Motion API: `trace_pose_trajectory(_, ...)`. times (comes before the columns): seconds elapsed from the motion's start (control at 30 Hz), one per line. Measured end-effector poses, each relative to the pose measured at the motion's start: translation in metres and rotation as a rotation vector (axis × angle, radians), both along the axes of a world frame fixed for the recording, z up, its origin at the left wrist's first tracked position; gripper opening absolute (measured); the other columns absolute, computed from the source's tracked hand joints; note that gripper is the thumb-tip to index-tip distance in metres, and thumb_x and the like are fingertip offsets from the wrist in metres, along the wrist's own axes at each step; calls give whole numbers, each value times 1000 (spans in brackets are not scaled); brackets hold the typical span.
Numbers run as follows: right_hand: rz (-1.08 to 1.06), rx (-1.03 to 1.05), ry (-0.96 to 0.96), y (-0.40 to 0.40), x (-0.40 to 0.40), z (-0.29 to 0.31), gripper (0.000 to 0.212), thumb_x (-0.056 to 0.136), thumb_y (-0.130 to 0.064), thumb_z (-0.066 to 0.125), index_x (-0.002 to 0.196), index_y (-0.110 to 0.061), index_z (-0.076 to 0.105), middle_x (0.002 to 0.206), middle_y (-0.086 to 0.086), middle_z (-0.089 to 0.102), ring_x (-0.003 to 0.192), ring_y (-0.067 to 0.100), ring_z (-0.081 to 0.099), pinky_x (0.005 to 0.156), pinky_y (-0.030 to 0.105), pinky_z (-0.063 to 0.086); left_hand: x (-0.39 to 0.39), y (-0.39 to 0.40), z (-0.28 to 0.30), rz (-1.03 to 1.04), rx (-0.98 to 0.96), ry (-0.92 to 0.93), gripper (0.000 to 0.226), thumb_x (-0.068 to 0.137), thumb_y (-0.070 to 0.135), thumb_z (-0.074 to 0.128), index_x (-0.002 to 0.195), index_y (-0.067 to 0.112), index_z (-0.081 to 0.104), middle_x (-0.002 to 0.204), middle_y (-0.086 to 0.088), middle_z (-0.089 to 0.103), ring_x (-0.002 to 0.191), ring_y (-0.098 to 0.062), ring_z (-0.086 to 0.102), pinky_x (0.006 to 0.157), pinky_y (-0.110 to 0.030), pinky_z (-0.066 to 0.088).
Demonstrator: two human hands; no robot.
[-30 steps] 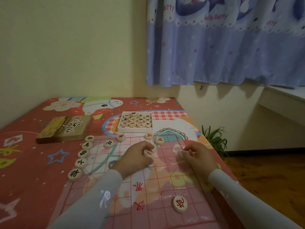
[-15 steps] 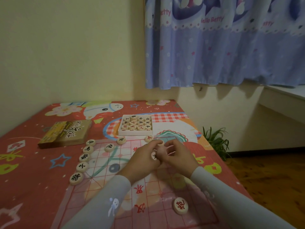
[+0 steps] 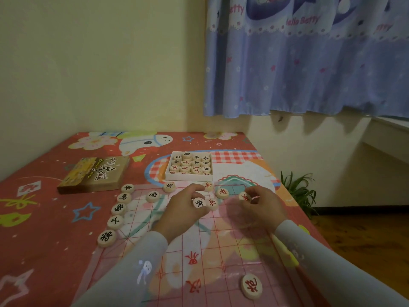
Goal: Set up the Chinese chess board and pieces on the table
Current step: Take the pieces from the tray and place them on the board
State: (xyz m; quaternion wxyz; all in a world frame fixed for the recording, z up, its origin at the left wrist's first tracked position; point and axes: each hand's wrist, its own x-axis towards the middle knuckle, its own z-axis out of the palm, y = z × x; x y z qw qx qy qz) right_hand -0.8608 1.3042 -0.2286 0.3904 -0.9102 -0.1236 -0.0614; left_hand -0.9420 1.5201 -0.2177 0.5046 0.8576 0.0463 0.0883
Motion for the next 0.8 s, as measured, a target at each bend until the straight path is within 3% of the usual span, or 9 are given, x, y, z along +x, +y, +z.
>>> trace_pose_trajectory(0.1, -30, -14, 9, 0, 15, -4, 39, 82, -35, 69, 117, -19, 62, 110, -2, 64, 91, 12, 62, 71, 26, 56, 6, 4, -1, 15, -3, -5, 45, 78, 17, 76, 113, 35, 55, 106, 12, 63, 94, -2, 59, 81, -24, 52)
trace_pose_trajectory(0.17, -72, -23, 26, -1, 26, -5, 38, 83, -32, 68, 118, -20, 62, 112, 0, 64, 92, 15, 62, 74, 34, 59, 10, 6, -2, 26, -5, -8, 43, 78, 16, 76, 110, 36, 55, 106, 11, 63, 92, -2, 59, 75, -21, 51)
trace_pose_trajectory(0.3, -98, -88, 19, -2, 49, -7, 39, 86, -30, 64, 124, -20, 59, 118, 2, 63, 95, 17, 60, 80, 33, 55, 21, 9, -2, 52, 18, 4, 41, 79, 14, 75, 108, 35, 56, 110, 11, 60, 87, -7, 60, 66, -24, 54)
trace_pose_trajectory(0.4, -97, -122, 13, 0, 65, -8, 34, 88, -33, 62, 120, -19, 60, 113, 2, 65, 90, 15, 57, 73, 24, 46, 28, 12, -4, 71, 30, 23, 40, 80, 13, 74, 111, 31, 57, 111, 10, 59, 83, -8, 62, 62, -21, 56)
trace_pose_trajectory(0.6, -105, -189, -6, 8, 88, -12, 25, 91, -36, 58, 111, -22, 61, 106, 0, 66, 88, 14, 56, 70, 24, 40, 36, 20, -10, 127, 17, 82, 34, 80, 15, 74, 110, 26, 61, 106, 2, 61, 83, -15, 64, 66, -26, 56)
trace_pose_trajectory(0.73, -89, -231, 4, 9, 95, -17, 21, 91, -40, 57, 106, -26, 63, 102, -2, 67, 87, 14, 58, 69, 25, 40, 37, 24, -12, 138, 60, 74, 34, 81, 18, 73, 111, 26, 61, 112, 7, 57, 86, -6, 61, 65, -18, 53)
trace_pose_trajectory(0.8, -87, -236, 7, 9, 96, -19, 20, 91, -40, 57, 104, -26, 63, 100, -2, 68, 86, 15, 57, 71, 26, 44, 37, 26, -13, 138, 61, 76, 33, 81, 19, 74, 111, 28, 62, 112, 8, 57, 88, -8, 61, 70, -22, 55)
